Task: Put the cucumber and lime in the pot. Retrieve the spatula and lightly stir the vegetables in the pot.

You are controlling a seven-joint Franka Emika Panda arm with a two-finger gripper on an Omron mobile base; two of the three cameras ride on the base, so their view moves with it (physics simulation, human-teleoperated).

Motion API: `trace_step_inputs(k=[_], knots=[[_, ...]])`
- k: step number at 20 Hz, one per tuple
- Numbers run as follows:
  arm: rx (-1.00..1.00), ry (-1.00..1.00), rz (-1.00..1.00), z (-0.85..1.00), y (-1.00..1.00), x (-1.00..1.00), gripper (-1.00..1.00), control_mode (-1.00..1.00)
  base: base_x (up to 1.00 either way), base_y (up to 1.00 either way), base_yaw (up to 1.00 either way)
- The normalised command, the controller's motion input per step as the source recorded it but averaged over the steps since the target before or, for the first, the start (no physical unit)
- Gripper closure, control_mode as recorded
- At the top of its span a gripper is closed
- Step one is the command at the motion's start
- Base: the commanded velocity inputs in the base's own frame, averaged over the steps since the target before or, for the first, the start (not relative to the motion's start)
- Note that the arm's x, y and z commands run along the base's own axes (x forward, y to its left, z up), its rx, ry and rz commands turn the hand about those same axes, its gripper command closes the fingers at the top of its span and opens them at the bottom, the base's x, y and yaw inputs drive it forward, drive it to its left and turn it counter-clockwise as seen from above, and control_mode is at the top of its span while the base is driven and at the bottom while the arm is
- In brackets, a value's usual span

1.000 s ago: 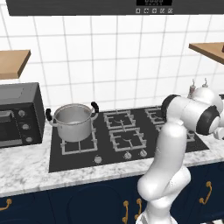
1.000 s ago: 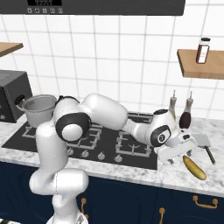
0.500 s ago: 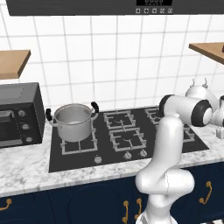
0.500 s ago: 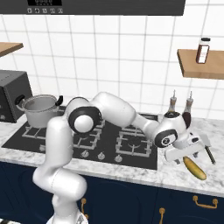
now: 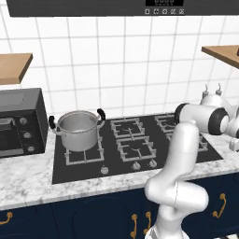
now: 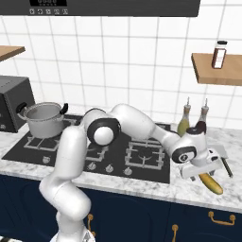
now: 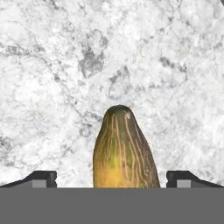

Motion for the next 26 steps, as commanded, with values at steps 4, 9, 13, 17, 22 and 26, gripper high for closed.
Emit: trace_step_inputs(k=[4, 9, 13, 17, 22, 26], knots=[[0.01, -0.02, 0.00, -0.31, 0.00, 0.19, 1.00, -1.00, 0.00, 0.00, 0.00], [0.00, -0.06, 0.00, -0.19, 0.02, 0.01, 1.00, -1.00, 0.00, 0.00, 0.00], [0.00, -0.20, 0.02, 0.02, 0.49, -0.41, 1.00, -1.00, 0.00, 0.00, 0.00], [0.00, -0.23, 0.11, 0.11, 0.84, -0.91, 1.00, -1.00, 0.00, 0.00, 0.00], [0.02, -0.11, 0.16, 0.50, 0.90, -0.87, 1.00, -1.00, 0.00, 0.00, 0.00], [0.00, -0.18, 0.07, 1.00, 1.00, -0.33, 1.00, -1.00, 0.00, 0.00, 0.00]])
